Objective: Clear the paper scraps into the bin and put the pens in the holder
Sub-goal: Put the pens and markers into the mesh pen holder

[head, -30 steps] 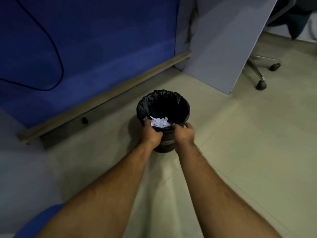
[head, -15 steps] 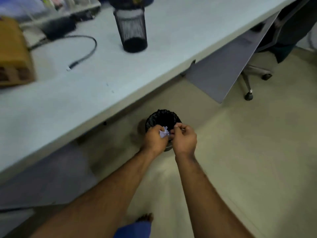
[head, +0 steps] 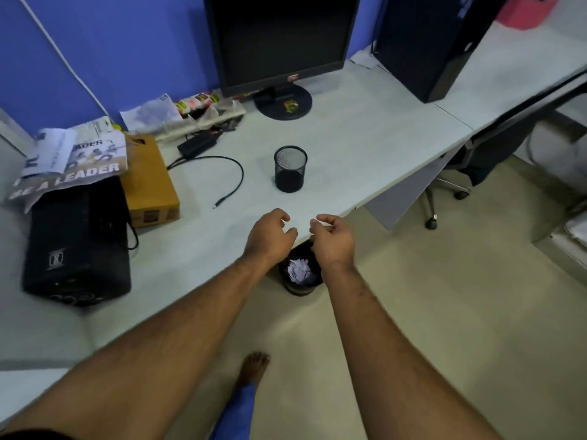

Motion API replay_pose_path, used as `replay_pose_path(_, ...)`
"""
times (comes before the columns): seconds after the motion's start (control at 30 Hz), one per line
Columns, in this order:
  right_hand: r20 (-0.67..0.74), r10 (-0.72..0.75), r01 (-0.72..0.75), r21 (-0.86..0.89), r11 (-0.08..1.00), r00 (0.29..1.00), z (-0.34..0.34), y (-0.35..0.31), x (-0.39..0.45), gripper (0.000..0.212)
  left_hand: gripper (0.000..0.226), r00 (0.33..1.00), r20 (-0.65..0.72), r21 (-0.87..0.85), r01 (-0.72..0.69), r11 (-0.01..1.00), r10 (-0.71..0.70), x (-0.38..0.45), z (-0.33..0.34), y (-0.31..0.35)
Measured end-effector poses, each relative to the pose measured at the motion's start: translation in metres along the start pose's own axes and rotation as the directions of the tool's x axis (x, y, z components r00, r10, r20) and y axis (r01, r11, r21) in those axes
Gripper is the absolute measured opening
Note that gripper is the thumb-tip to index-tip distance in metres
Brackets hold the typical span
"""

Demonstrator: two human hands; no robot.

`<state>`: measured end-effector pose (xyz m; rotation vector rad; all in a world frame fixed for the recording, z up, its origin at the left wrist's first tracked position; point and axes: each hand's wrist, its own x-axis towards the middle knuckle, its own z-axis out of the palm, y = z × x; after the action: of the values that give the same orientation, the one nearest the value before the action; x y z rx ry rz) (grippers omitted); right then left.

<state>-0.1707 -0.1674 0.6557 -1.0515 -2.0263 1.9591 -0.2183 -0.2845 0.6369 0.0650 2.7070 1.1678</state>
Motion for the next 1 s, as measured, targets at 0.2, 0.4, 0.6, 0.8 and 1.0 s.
replay_pose_path(0.2,0.003,0.008,-0.008,-0.171,0.985,1.0,0.064,-0.012,0.074,0.027,0.049,0.995,0.082,0.257,-0.081,0.963,0.062,0.097,-0.01,-0.056)
replay_pose_path(0.4,-0.063,-0.074,0.051,-0.318,0.947,0.995,0.114,-0.009,0.142,0.08,0.097,0.967,0.121,0.474,-0.253,0.843,0.222,0.162,0.009,-0.087)
replay_pose_path(0.6,-0.081,-0.213,0.18,-0.304,0.935,0.974,0.136,-0.02,0.165,0.096,0.112,0.966,0.081,0.458,-0.254,0.852,0.245,0.168,0.024,-0.094)
replay_pose_path(0.8,-0.09,-0.251,0.222,-0.247,0.943,0.964,0.137,-0.022,0.166,0.082,0.11,0.961,0.064,0.48,-0.265,0.837,0.268,0.169,0.024,-0.094)
replay_pose_path(1.0,-0.122,-0.261,0.235,-0.193,0.953,0.958,0.109,-0.028,0.122,0.08,0.092,0.959,0.077,0.548,-0.268,0.792,0.272,0.158,0.019,-0.084)
